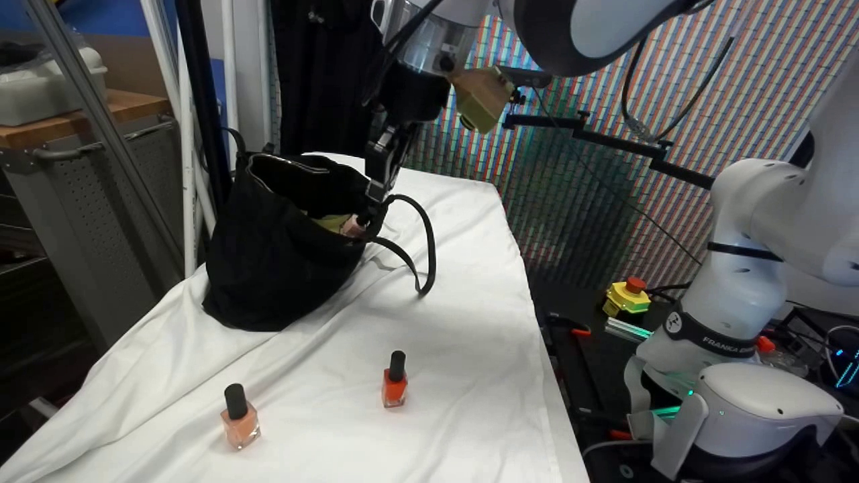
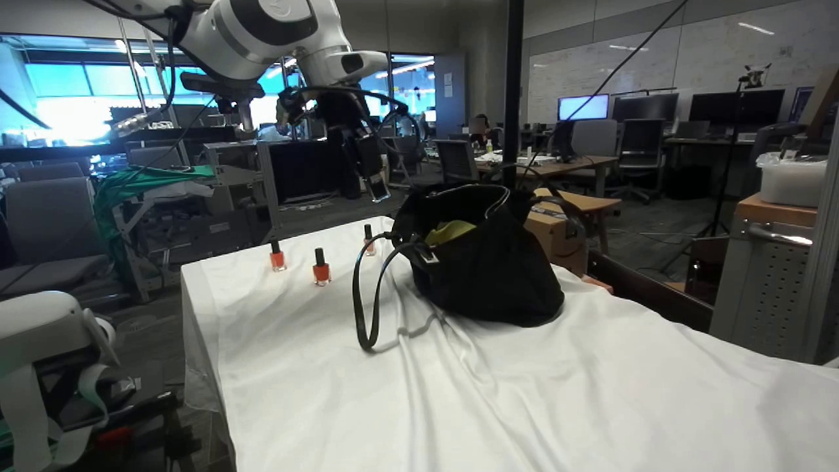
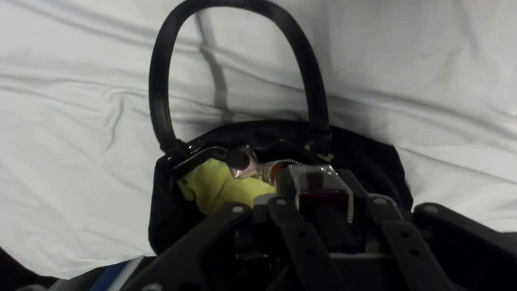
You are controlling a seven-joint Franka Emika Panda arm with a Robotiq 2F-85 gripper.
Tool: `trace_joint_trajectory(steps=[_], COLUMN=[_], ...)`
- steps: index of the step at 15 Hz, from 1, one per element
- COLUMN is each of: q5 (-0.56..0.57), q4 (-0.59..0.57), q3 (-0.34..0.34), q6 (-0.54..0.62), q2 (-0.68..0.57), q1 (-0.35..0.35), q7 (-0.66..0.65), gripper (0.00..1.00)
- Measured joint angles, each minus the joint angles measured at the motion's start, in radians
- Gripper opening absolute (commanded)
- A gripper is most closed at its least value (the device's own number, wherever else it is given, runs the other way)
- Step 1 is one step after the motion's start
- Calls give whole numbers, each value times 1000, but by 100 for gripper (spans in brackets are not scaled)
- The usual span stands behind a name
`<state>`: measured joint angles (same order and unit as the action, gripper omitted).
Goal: Put all the nail polish bottles into the bag
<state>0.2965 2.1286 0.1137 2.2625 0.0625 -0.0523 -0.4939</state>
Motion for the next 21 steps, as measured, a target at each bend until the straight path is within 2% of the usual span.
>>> trace_joint_trajectory(steps=[13, 14, 16, 20, 21], q5=[1, 1, 0, 0, 0], q4=[-320, -338, -371, -418, -425], q3=[-58, -63, -72, -84, -86], q6=[1, 1, 1, 1, 1], q2=[-271, -289, -320, -361, -365], q1=[9, 7, 3, -8, -12], q7=[-4, -4, -4, -4, -4], gripper=[15, 65, 69, 97, 99])
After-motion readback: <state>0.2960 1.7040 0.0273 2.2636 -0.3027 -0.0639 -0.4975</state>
